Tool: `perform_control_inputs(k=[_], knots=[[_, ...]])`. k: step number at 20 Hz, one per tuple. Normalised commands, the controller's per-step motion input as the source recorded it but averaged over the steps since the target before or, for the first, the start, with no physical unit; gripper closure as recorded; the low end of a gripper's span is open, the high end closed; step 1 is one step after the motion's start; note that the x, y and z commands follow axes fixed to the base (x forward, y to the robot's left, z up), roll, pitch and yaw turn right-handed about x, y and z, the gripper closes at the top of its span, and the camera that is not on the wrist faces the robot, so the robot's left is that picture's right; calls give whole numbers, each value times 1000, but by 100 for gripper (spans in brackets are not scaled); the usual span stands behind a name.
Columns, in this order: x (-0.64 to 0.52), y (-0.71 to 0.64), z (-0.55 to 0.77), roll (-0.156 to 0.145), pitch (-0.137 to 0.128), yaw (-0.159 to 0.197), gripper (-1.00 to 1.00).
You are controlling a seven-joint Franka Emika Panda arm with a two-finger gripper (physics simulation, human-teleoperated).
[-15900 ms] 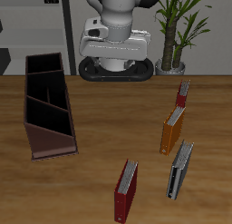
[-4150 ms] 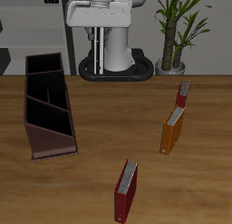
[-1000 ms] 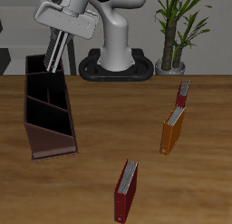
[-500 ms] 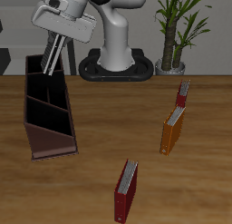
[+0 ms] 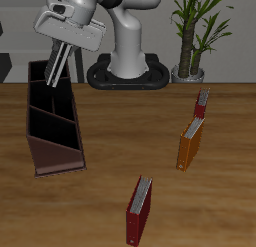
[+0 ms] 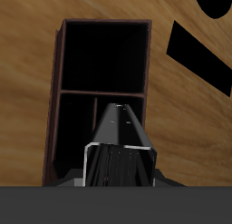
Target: Place the striped book into the right desk caddy's back compartment
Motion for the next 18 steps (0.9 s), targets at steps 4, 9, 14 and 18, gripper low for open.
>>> perform_control_inputs(k=[4, 9, 14, 18], knots=[[110, -10, -100, 3, 22, -15, 100], [92, -47, -163, 1, 35, -19, 100], [64, -9, -97, -2, 26, -20, 100], [23, 55, -97, 5, 15, -13, 100]])
